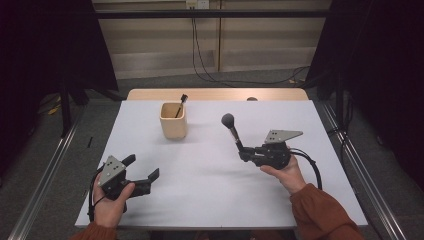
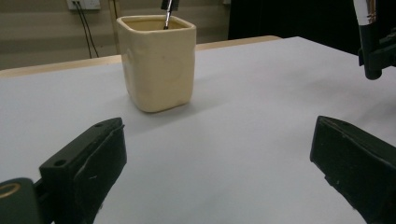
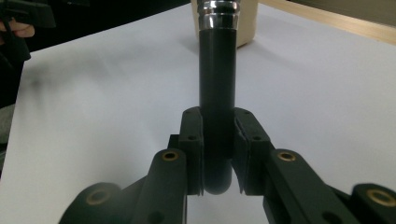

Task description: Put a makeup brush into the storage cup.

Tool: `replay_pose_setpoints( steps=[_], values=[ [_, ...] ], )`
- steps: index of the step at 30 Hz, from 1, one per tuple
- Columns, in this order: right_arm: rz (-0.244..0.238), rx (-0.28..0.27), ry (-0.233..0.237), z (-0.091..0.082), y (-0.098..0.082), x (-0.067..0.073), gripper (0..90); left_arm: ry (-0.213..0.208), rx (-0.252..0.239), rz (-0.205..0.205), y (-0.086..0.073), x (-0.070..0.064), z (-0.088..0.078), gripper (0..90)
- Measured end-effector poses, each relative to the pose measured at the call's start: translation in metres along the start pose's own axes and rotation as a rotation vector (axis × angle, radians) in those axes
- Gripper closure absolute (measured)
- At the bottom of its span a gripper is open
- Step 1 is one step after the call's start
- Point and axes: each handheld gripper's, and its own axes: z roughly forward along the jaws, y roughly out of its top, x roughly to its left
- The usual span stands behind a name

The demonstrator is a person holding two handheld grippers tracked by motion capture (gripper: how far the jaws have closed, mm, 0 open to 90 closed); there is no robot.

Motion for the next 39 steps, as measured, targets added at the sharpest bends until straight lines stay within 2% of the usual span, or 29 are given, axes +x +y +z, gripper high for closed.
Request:
replay_pose_setpoints(
  steps=[1, 3, 5, 7, 8, 9, 10, 16, 19, 21, 23, 28, 36, 39],
  values=[
    [-0.003, -0.003, 0.007, 0.001, 0.001, 0.002, 76.0, -0.013, 0.003, 0.005, 0.001, -0.001, 0.001, 3.5],
    [-0.009, -0.004, 0.013, 0.003, 0.002, 0.005, 76.0, -0.010, -0.002, 0.049, 0.004, -0.005, 0.003, 3.5],
    [-0.005, -0.006, 0.018, 0.003, 0.002, 0.006, 76.0, -0.034, -0.011, 0.043, 0.007, -0.006, 0.006, 3.5],
    [-0.011, -0.005, 0.009, 0.002, 0.002, 0.006, 76.0, -0.017, -0.009, 0.055, 0.008, -0.008, 0.008, 3.4],
    [-0.010, -0.006, 0.011, 0.003, 0.002, 0.006, 75.9, -0.017, -0.011, 0.046, 0.008, -0.009, 0.009, 3.4],
    [-0.011, -0.004, 0.010, 0.003, 0.001, 0.006, 75.9, -0.024, -0.013, 0.044, 0.008, -0.011, 0.011, 3.4],
    [-0.010, -0.002, 0.010, 0.003, 0.001, 0.007, 76.0, -0.023, -0.006, 0.060, 0.008, -0.012, 0.013, 3.4],
    [-0.021, 0.001, 0.028, 0.006, 0.001, 0.013, 75.9, -0.049, -0.017, 0.061, 0.011, -0.021, 0.019, 3.2],
    [-0.025, 0.013, 0.033, 0.008, 0.001, 0.015, 75.9, -0.062, -0.011, 0.071, 0.016, -0.027, 0.020, 3.2],
    [-0.027, 0.017, 0.036, 0.009, 0.000, 0.017, 75.9, -0.076, -0.012, 0.103, 0.020, -0.034, 0.023, 3.2],
    [-0.027, 0.016, 0.038, 0.010, 0.001, 0.018, 75.9, -0.108, -0.023, 0.091, 0.023, -0.039, 0.027, 3.1],
    [-0.028, 0.009, 0.051, 0.010, 0.001, 0.021, 75.9, -0.139, -0.022, 0.119, 0.028, -0.052, 0.039, 3.3],
    [-0.035, 0.008, 0.066, 0.009, 0.000, 0.030, 75.9, -0.172, -0.013, 0.136, 0.034, -0.064, 0.056, 3.1],
    [-0.041, 0.006, 0.075, 0.009, 0.001, 0.033, 75.9, -0.166, -0.027, 0.139, 0.036, -0.065, 0.061, 2.8]
  ],
)
